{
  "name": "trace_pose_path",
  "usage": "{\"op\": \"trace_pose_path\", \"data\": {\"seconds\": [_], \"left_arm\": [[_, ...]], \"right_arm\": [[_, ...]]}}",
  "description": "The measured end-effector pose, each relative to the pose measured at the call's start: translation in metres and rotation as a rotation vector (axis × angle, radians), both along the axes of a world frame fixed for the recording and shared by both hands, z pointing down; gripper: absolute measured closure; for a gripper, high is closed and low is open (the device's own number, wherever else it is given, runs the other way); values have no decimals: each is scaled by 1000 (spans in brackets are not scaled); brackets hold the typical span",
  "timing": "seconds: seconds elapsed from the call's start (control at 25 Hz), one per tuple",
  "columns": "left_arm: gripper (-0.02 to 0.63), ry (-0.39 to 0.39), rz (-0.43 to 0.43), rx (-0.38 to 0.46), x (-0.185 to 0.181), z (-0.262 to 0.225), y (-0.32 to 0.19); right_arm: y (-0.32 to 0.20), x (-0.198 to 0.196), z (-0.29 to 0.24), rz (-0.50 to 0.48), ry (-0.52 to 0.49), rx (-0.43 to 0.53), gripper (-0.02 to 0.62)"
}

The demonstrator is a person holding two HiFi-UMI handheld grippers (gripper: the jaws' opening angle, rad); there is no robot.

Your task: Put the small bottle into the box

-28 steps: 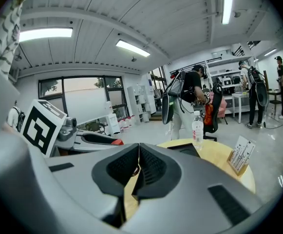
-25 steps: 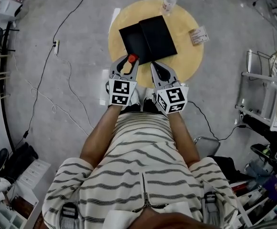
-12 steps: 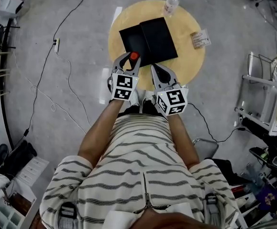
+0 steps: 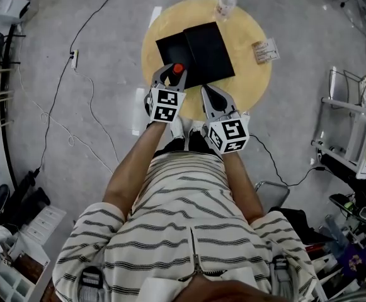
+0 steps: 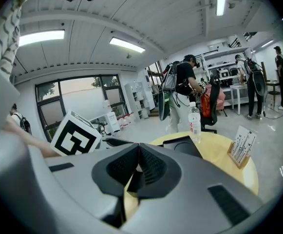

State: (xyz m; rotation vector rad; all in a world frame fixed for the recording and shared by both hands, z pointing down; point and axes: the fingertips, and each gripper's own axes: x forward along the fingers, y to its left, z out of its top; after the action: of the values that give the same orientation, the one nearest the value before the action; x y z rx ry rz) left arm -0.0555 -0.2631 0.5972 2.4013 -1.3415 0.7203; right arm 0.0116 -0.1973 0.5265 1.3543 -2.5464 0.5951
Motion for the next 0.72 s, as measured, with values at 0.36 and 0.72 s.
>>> {"op": "trace_pose_path", "data": {"seconds": [0.36,0.72], "left_arm": [[460,-24,3,-57,3,33,-8],[459,-44,1,-98,6,55,-21]], "right_arm": [[4,4,4,3,-1,-6,575],[6,8,8,10,6,-13,575]]}}
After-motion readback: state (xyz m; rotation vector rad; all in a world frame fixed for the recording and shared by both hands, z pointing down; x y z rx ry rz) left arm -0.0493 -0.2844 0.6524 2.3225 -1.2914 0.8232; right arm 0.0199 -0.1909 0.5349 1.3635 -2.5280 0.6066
